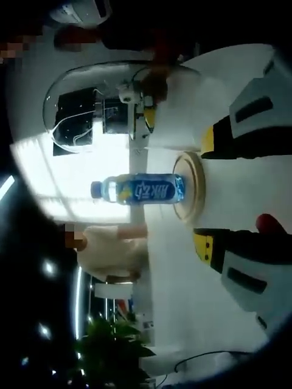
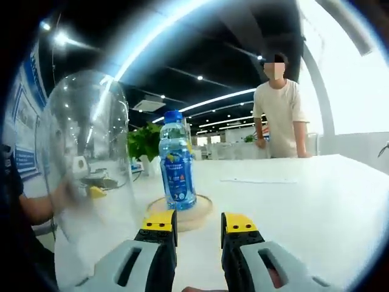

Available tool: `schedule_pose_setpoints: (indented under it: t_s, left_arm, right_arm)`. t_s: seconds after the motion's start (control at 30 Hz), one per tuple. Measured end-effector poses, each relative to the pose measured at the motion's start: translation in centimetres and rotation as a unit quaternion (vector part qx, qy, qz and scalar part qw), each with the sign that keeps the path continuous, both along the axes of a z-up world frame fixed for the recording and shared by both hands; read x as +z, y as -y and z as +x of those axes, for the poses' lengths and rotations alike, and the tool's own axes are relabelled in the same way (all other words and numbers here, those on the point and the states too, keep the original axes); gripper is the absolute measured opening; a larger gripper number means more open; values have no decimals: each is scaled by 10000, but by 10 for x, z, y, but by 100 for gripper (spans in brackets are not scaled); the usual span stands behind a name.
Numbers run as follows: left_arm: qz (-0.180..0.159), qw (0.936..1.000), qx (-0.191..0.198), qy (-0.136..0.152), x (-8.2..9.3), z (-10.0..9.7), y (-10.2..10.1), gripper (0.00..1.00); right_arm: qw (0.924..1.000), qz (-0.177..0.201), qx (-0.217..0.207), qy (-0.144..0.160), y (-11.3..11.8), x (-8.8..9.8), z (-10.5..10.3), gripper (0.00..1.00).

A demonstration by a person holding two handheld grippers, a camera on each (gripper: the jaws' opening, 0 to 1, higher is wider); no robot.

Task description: Open the cover put in the Mizone put the cover back on

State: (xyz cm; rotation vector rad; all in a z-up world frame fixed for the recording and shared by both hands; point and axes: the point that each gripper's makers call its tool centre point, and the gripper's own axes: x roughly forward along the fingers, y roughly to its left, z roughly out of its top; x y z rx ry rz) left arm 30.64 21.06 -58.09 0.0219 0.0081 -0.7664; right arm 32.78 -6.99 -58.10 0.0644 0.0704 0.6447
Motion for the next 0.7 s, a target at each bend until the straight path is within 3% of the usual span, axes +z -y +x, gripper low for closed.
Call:
schedule_pose_setpoints:
  t_s: [0.23, 0.7]
  left_arm:
    - [-8, 10000, 22, -10, 0, 1, -2, 37]
    - [6, 10000, 23, -40, -2, 1, -2, 37]
  right_arm:
    - [9998, 202, -54, -19, 4, -3, 0, 22]
    - [9997, 186, -130, -6, 8, -4, -2, 22]
